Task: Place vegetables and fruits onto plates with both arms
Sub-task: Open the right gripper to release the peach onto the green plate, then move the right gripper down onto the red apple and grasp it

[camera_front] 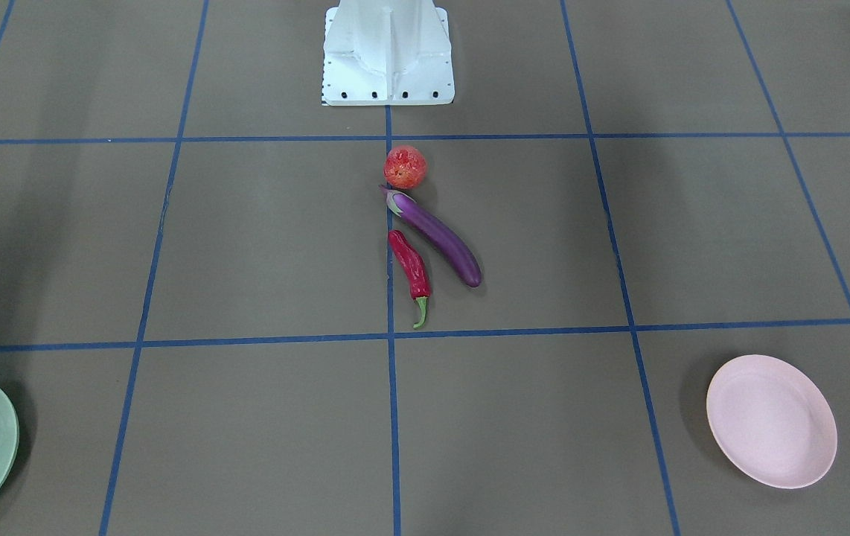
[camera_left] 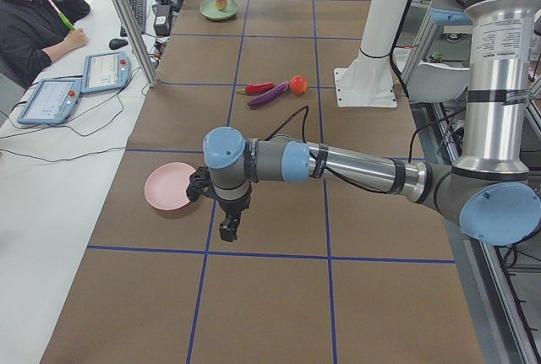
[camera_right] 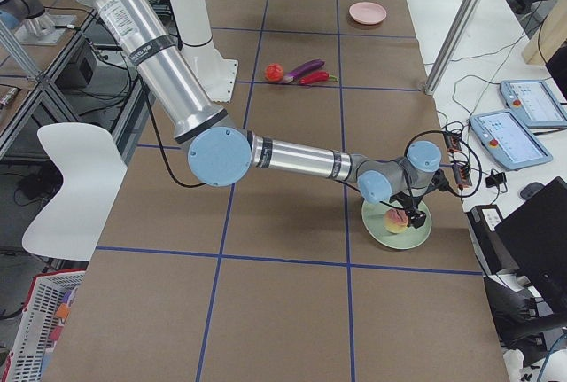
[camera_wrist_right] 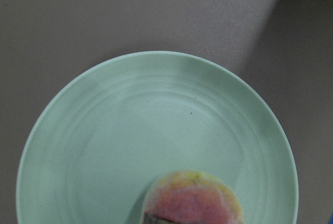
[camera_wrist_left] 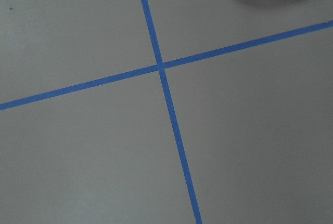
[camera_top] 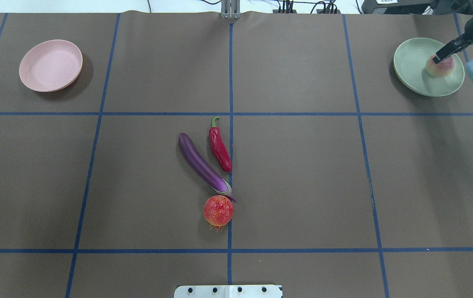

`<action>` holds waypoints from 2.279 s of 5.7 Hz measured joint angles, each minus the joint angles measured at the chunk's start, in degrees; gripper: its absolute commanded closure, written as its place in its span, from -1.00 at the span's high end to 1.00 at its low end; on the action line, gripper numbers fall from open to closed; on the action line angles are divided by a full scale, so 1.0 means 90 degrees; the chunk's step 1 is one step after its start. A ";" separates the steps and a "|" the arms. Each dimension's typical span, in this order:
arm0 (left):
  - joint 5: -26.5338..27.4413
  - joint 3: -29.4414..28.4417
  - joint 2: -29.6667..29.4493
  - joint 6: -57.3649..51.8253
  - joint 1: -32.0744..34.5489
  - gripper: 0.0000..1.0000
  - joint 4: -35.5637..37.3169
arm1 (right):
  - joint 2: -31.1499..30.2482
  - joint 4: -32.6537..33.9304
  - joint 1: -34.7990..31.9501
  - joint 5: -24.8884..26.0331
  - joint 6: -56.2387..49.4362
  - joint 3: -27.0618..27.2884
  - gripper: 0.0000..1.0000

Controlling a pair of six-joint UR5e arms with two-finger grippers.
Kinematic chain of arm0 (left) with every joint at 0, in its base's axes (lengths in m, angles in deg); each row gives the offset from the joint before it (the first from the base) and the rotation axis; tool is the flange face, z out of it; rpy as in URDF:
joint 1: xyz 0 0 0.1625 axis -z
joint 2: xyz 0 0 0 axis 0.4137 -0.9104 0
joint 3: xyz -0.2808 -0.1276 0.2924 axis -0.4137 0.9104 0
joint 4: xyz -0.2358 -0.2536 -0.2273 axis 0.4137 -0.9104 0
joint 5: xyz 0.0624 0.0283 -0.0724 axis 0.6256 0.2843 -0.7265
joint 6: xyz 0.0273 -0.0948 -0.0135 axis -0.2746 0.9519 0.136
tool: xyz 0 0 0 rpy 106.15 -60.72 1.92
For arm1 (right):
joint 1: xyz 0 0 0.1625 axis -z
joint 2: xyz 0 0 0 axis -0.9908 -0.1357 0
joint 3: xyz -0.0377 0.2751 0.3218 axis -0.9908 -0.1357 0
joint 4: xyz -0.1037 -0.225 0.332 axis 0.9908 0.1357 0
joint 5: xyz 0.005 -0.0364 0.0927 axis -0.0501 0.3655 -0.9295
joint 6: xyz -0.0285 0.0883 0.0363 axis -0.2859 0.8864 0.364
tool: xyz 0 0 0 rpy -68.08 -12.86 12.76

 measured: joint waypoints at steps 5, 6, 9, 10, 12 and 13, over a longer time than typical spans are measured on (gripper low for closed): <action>-0.0010 0.0015 -0.0005 0.0000 -0.0003 1.00 -0.0001 | 0.0065 0.5343 0.3459 0.1978 0.4940 0.6725 0.98; -0.0010 0.0010 -0.0002 0.0000 -0.0008 1.00 0.0002 | 0.0229 0.5508 0.4716 0.2856 0.6236 0.6968 0.98; -0.0001 -0.0036 0.0004 0.0000 -0.0010 1.00 0.0018 | 0.1011 0.4401 0.6153 0.3536 0.7587 0.5812 0.98; 0.0000 -0.0039 0.0007 0.0000 -0.0010 1.00 0.0019 | 0.1162 0.3920 0.6176 0.3381 0.7635 0.5291 0.98; 0.0000 -0.0036 0.0008 0.0000 -0.0010 1.00 0.0019 | 0.1298 0.3751 0.6185 0.2853 0.7846 0.4848 0.98; 0.0000 -0.0036 0.0005 0.0000 -0.0010 1.00 0.0016 | 0.1372 0.3760 0.6187 0.2670 0.7891 0.4610 0.98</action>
